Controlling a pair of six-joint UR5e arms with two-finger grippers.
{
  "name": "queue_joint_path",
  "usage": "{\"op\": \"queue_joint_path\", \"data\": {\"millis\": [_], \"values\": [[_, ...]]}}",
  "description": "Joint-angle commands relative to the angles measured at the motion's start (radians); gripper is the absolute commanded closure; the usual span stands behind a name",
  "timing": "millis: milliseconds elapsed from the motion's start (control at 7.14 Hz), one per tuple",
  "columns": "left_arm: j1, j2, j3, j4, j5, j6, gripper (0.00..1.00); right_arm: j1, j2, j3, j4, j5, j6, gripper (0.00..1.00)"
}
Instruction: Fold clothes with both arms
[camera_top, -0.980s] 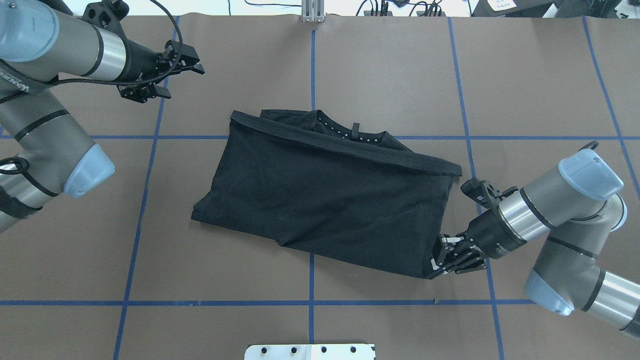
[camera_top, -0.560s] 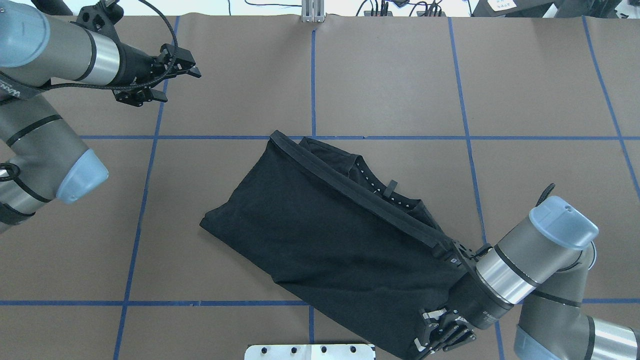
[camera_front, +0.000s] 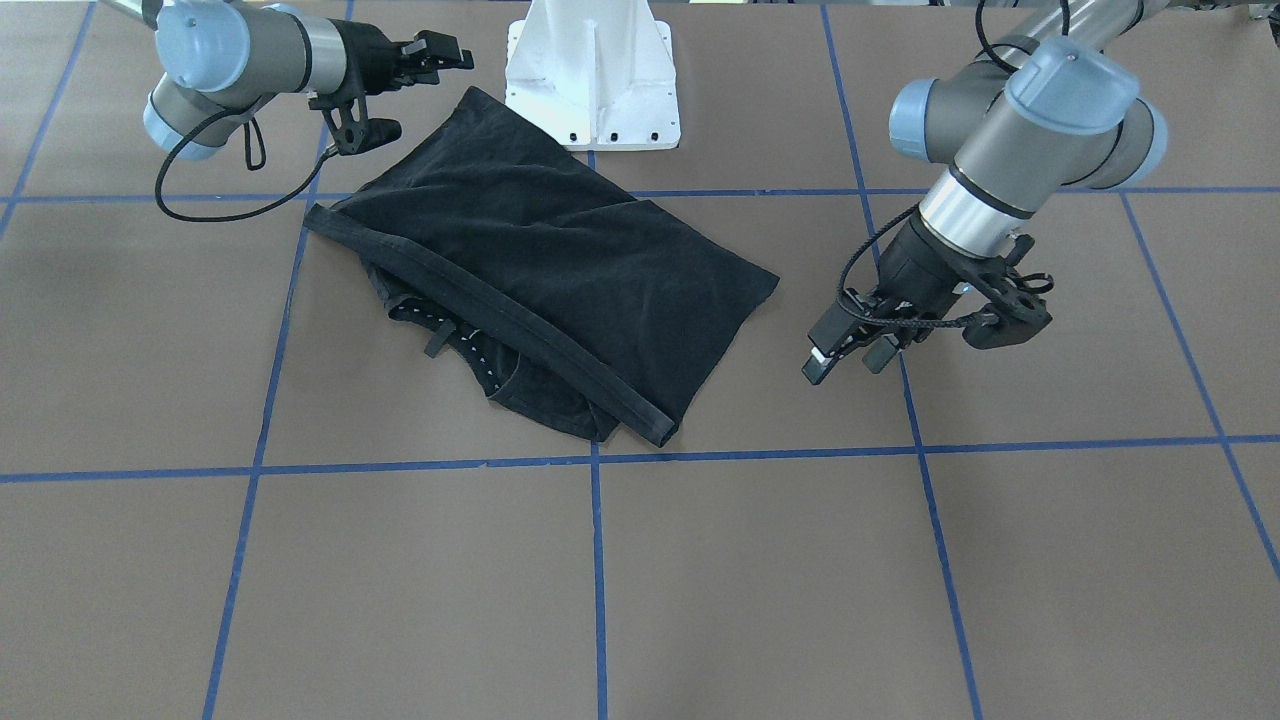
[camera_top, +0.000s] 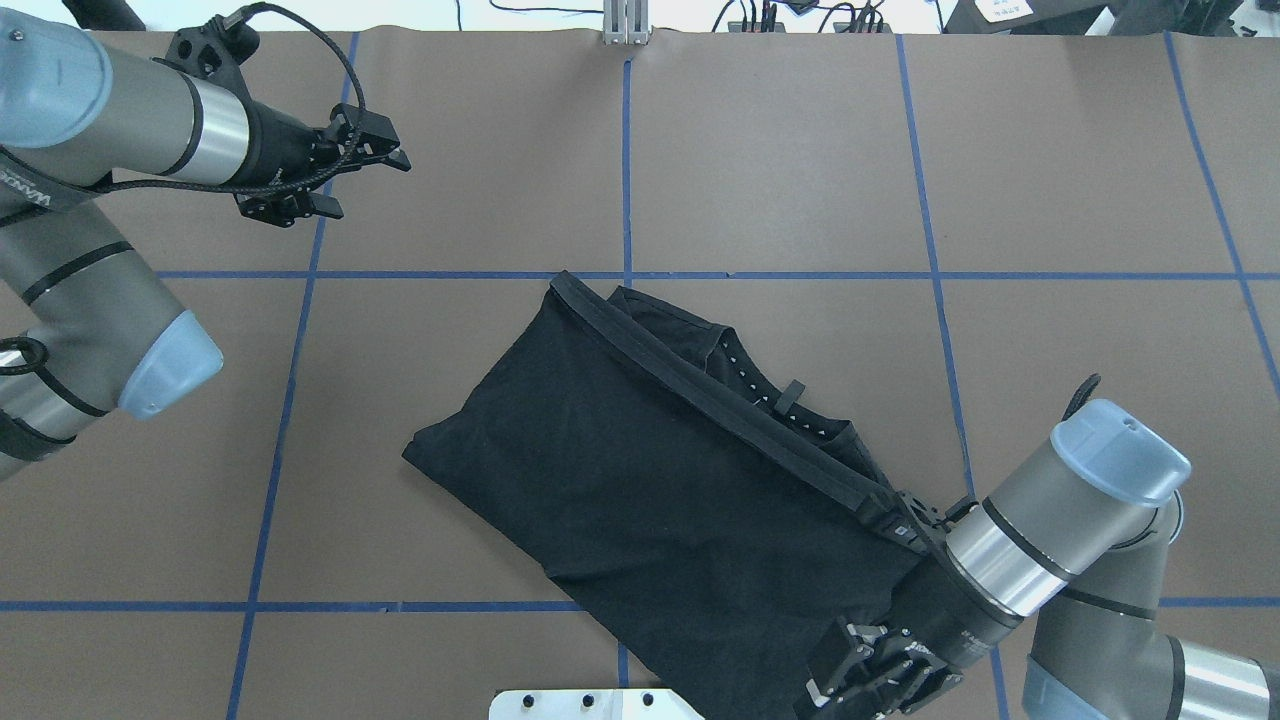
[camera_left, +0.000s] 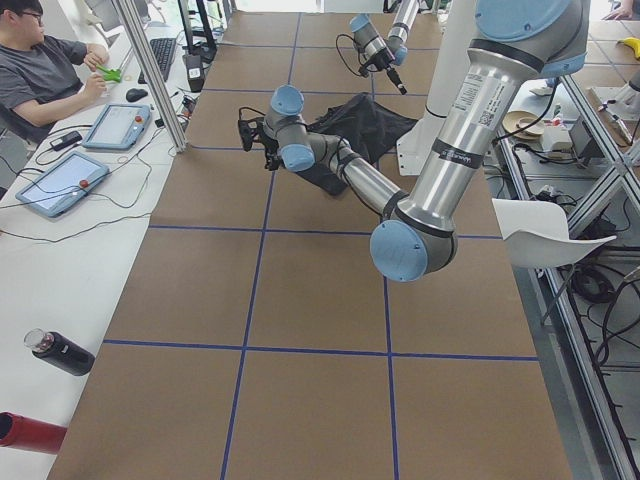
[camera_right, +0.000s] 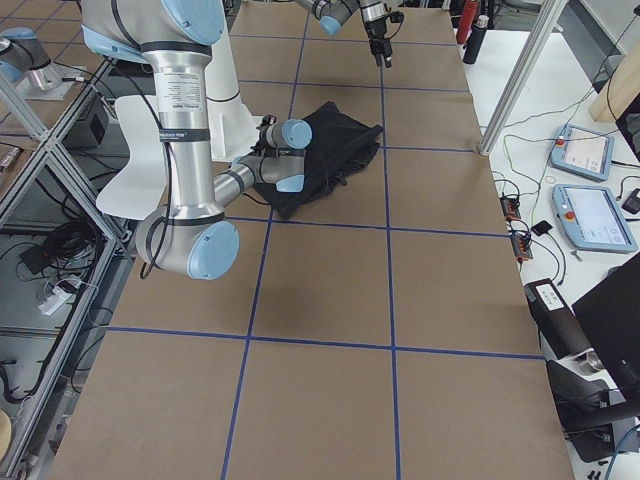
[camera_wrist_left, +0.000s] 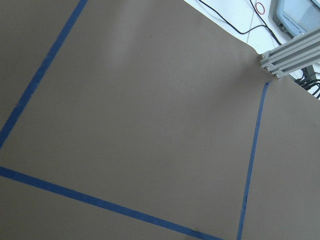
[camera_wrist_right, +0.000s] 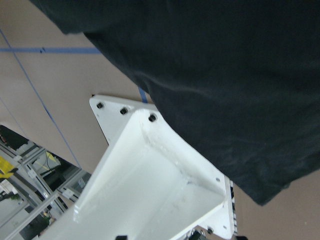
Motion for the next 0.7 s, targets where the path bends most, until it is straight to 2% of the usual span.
{"op": "queue_joint_path", "data": {"millis": [0,140,280,420,560], "values": [[0.105,0.094,-0.114,-0.015,0.003,-0.081,0.01,0.174,0.007,-0.037,0.000,-0.048,-0.008,0.00],[0.168,0.126,-0.147,-0.043,0.014,-0.167,0.01,0.232,0.013,-0.053,0.000,-0.079,-0.014,0.00],[0.243,0.187,-0.144,-0.172,0.095,-0.227,0.01,0.248,0.022,-0.054,-0.005,-0.117,-0.074,0.00],[0.274,0.251,-0.126,-0.293,0.124,-0.243,0.01,0.250,0.030,-0.056,-0.009,-0.131,-0.077,0.00],[0.282,0.299,-0.112,-0.349,0.129,-0.245,0.01,0.250,0.048,-0.057,-0.011,-0.133,-0.076,0.00]]}}
